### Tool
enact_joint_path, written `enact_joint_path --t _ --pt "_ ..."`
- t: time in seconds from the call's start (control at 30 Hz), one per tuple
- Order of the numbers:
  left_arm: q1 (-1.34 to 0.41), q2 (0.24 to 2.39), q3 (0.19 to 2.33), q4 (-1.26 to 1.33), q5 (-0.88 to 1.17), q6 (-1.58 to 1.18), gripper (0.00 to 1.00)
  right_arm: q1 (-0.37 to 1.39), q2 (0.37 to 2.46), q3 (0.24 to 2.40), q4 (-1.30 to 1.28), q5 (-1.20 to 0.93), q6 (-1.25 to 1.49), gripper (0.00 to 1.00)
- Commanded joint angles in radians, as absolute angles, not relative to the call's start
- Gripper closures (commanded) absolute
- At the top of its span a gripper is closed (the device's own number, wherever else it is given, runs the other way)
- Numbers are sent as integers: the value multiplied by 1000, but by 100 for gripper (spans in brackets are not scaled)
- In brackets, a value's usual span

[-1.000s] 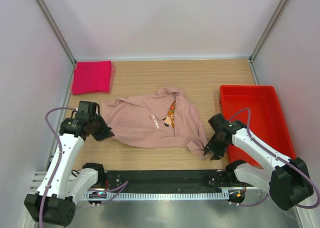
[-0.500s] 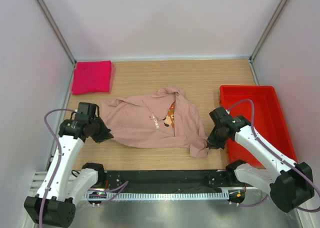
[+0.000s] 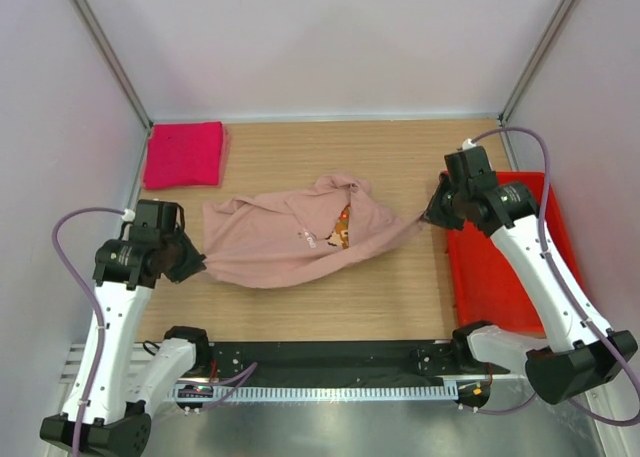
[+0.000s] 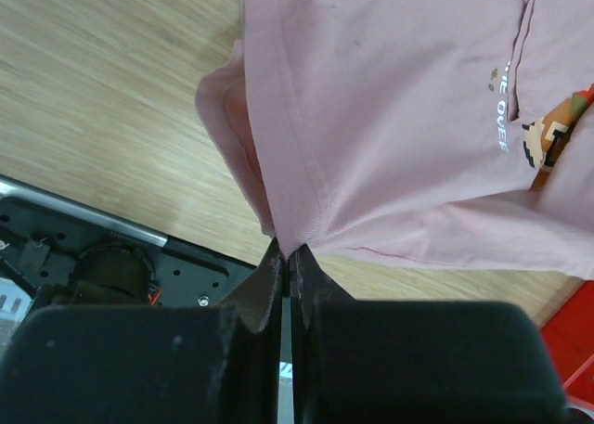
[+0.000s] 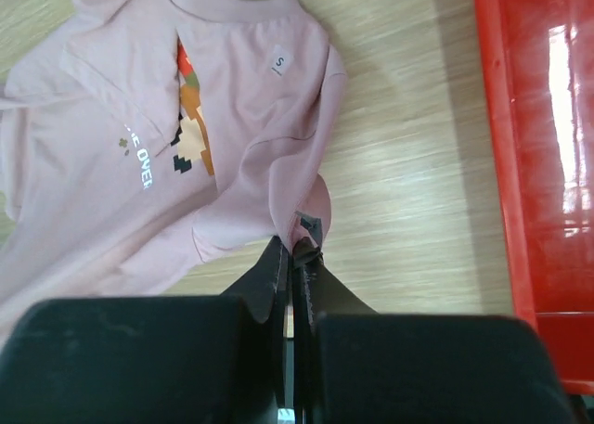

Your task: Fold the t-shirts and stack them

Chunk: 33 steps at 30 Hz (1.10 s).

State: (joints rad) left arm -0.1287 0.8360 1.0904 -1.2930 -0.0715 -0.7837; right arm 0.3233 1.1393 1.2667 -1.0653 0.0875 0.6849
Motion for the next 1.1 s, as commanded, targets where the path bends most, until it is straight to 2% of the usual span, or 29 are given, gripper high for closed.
enact_joint_path --t 0.0,0.23,0.37,0.5,0.63,0.83,0.97,1.07 --pt "-129 851 1161 -1347 -136 -755 100 264 1176 1405 -1072 58 563 99" --pt "-129 897 1233 -1336 -123 -733 100 207 1242 1597 -1115 38 468 99" --pt "-129 897 1077 -1258 -31 -764 100 209 1194 1525 -1095 17 508 99" --pt "-132 995 898 -1168 66 -770 100 207 1151 1375 -1101 -43 506 99" --pt "-259 1066 738 -1027 51 -840 99 207 1101 1296 -1098 -5 483 99" --pt "-451 1255 741 -908 43 -984 98 207 1106 1241 -1094 -38 482 99" --pt "-531 1273 712 -880 74 -1043 94 207 1120 1210 -1074 -73 488 99" --pt "-569 1211 658 -917 77 -1101 96 207 1120 1207 -1074 -75 486 99"
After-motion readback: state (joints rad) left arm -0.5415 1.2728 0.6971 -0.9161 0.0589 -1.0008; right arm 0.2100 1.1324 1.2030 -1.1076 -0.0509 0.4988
